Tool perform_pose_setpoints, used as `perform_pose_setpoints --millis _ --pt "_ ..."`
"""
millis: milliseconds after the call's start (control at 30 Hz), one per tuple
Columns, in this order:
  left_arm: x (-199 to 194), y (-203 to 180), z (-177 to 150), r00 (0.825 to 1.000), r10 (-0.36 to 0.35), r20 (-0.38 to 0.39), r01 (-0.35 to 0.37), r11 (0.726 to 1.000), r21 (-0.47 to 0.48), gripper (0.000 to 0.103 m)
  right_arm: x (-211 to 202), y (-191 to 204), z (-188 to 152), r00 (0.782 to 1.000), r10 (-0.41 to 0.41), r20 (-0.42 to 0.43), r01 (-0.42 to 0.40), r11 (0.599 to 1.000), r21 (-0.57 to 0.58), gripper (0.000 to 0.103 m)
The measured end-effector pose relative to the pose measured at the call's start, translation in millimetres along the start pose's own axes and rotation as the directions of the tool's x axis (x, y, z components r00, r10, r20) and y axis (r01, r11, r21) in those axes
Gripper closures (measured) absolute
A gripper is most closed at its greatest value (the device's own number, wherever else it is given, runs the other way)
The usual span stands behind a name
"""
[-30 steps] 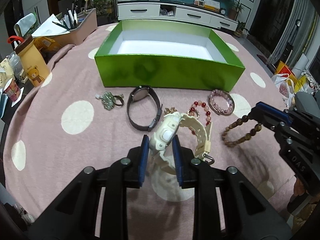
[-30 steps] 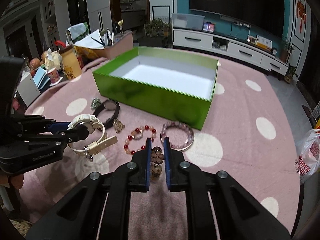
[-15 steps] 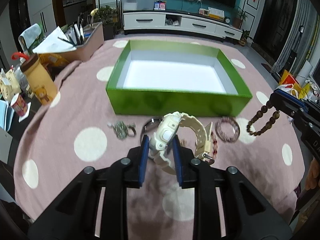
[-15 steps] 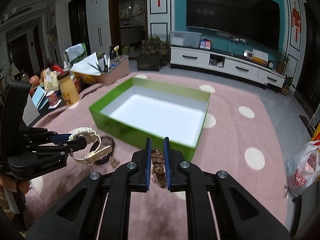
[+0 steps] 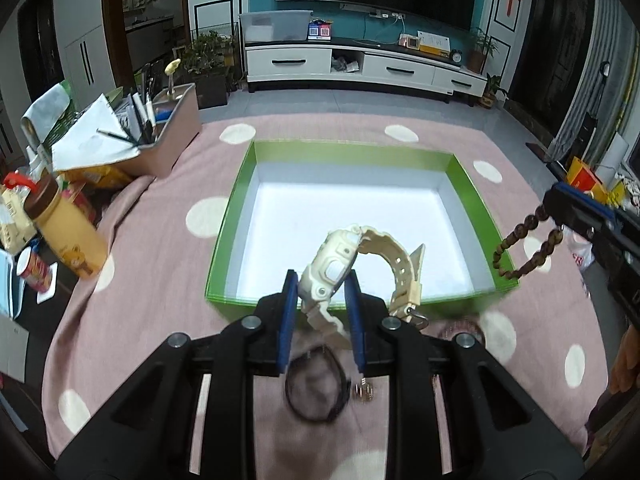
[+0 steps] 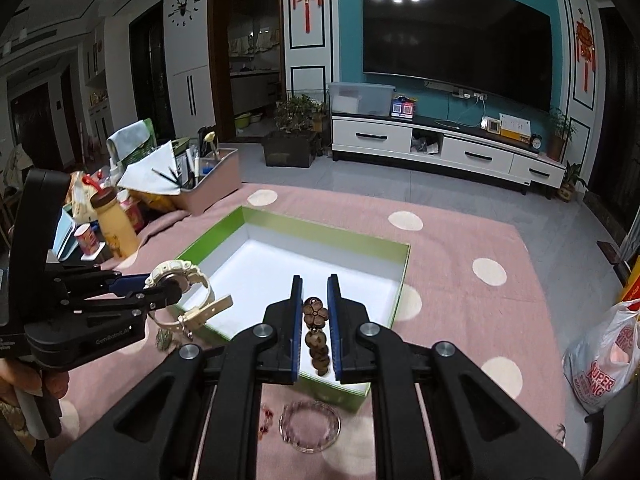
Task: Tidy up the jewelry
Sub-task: 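Carry the white watch and brown bead bracelet into the green box and release both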
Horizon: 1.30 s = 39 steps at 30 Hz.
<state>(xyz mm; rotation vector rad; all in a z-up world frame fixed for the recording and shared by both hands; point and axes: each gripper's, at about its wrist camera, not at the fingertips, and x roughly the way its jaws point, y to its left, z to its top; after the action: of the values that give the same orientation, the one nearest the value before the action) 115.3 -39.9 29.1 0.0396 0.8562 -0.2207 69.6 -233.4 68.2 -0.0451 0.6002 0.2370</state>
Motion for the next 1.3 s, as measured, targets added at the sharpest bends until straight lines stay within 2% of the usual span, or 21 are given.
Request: perform_pose_setpoints --millis 167,333,667,733,800,833,900,933,1033,1300 --pt "24 7 27 1.0 -0.013 -0.021 0.013 1.0 -0.019 0.08 28 -8 8 0.999 0.019 -0.032 -0.018 0.999 0.028 0.091" --pt "53 8 39 0.998 -0.001 -0.067 -0.001 1.0 -0.02 0.08 59 -14 7 0.995 0.034 -0.092 -0.031 0.999 0.043 0.091" --pt "106 4 40 0.986 0.045 -0.162 -0.046 0.999 -0.001 0.08 108 -18 -5 0.981 0.037 -0.189 -0.025 0.998 0.065 0.091" --pt "112 5 39 0.983 0.044 -0.179 -0.045 0.999 0.002 0.078 114 -21 -6 0.978 0.031 -0.206 -0.016 0.997 0.077 0.085" --pt "114 6 39 0.983 0.04 -0.181 -0.041 0.999 -0.001 0.066 115 -24 -7 0.978 0.026 -0.206 -0.007 0.996 0.091 0.069" --pt "111 7 40 0.985 0.041 -0.17 -0.042 0.999 -0.001 0.058 113 -27 -7 0.979 0.024 -0.2 -0.004 0.995 0.101 0.067" --pt "104 10 43 0.988 0.037 -0.149 -0.039 0.999 -0.005 0.051 109 -31 -8 0.982 0.022 -0.189 0.0 0.994 0.112 0.064" --pt "99 11 44 0.99 0.03 -0.139 -0.032 0.999 -0.01 0.045 104 -33 -9 0.983 0.02 -0.181 0.002 0.993 0.121 0.063" --pt "80 19 46 0.994 0.039 -0.1 -0.04 0.999 -0.017 0.036 89 -40 -10 0.988 0.018 -0.156 0.004 0.99 0.142 0.062" --pt "28 54 30 0.994 0.098 -0.04 -0.1 0.993 -0.058 0.03 44 -50 -21 0.994 0.009 -0.11 0.009 0.987 0.16 0.061"
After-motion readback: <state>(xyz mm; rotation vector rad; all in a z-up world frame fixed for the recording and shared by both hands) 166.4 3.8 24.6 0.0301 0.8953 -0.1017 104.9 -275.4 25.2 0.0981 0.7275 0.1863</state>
